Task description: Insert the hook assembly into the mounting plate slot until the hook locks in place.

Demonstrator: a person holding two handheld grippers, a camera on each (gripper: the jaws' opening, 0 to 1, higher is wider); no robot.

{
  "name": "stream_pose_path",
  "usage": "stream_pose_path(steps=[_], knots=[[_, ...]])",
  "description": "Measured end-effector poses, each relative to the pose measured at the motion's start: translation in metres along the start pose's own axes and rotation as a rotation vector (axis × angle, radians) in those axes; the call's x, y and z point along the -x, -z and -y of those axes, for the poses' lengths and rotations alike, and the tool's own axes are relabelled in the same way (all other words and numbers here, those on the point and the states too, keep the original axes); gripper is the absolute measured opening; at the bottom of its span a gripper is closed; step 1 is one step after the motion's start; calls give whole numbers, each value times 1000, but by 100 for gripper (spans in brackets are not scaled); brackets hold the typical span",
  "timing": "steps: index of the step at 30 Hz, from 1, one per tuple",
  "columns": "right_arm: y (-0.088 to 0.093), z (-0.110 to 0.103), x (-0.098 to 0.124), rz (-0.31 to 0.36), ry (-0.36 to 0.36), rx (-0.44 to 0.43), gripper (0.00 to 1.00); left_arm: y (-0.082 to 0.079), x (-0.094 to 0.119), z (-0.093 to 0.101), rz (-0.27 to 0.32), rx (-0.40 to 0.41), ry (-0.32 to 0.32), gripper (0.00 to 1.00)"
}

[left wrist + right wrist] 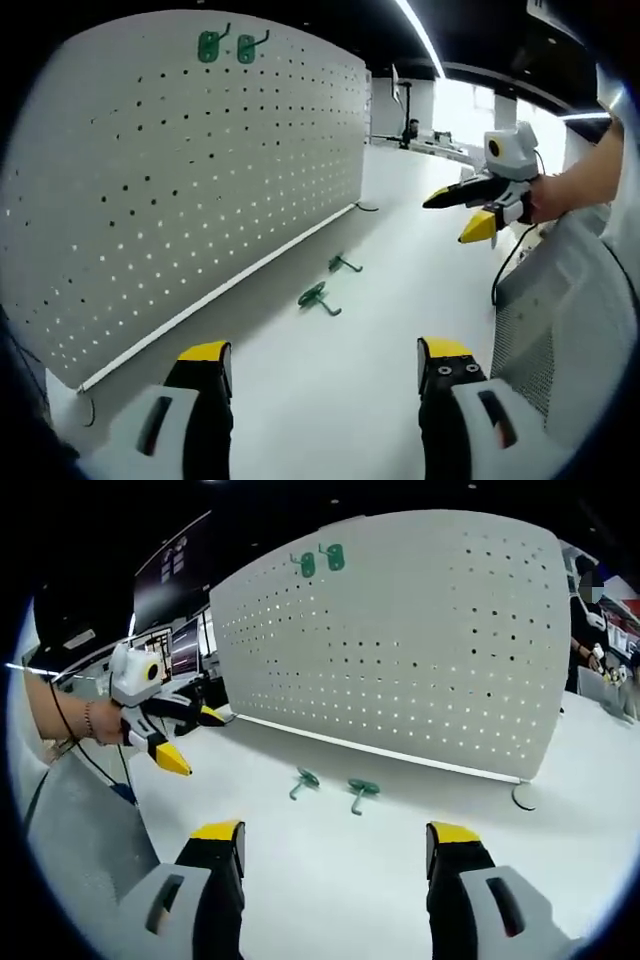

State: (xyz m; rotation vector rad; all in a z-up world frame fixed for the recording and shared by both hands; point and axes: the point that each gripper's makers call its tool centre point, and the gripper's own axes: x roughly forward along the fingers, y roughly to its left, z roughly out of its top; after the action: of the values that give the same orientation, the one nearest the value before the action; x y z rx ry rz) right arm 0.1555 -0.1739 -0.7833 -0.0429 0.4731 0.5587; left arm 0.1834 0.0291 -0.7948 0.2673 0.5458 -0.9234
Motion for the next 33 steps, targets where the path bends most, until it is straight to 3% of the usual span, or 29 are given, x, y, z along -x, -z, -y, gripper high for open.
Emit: stream_pose_path(steps=[33], knots=[[1, -2, 3, -10, 0, 8, 71, -12, -42, -8, -111, -196, 136, 74]])
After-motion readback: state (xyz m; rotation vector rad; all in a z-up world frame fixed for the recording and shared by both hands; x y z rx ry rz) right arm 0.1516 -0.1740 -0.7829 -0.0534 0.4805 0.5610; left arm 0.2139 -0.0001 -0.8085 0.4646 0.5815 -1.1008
